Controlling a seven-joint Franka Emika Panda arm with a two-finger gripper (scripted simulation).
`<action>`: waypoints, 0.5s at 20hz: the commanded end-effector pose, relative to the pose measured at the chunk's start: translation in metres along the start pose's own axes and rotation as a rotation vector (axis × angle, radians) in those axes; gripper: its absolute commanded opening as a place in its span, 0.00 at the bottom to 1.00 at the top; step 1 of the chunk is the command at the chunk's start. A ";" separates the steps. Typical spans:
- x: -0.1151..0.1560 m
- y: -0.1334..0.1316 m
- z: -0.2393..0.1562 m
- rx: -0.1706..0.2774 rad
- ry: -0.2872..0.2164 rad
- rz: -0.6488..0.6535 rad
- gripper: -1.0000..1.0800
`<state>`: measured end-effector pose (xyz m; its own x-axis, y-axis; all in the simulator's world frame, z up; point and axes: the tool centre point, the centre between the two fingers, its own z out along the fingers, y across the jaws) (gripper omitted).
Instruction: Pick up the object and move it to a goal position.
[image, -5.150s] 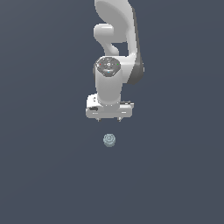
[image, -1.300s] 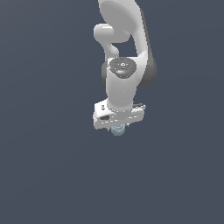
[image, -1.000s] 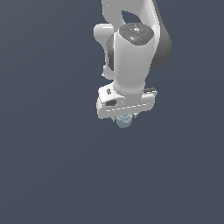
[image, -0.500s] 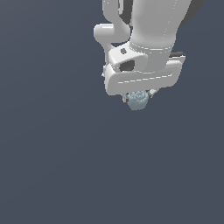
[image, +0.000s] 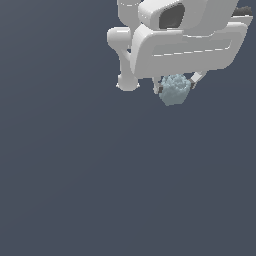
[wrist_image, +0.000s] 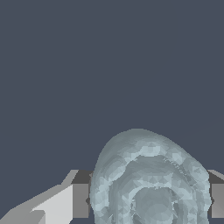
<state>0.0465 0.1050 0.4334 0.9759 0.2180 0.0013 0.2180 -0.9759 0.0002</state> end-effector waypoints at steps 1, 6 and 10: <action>0.002 -0.004 -0.013 0.000 -0.001 0.000 0.00; 0.004 -0.007 -0.028 0.000 -0.001 0.001 0.00; 0.006 -0.009 -0.035 0.000 -0.001 0.001 0.00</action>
<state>0.0497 0.1147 0.4663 0.9761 0.2172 0.0004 0.2172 -0.9761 -0.0002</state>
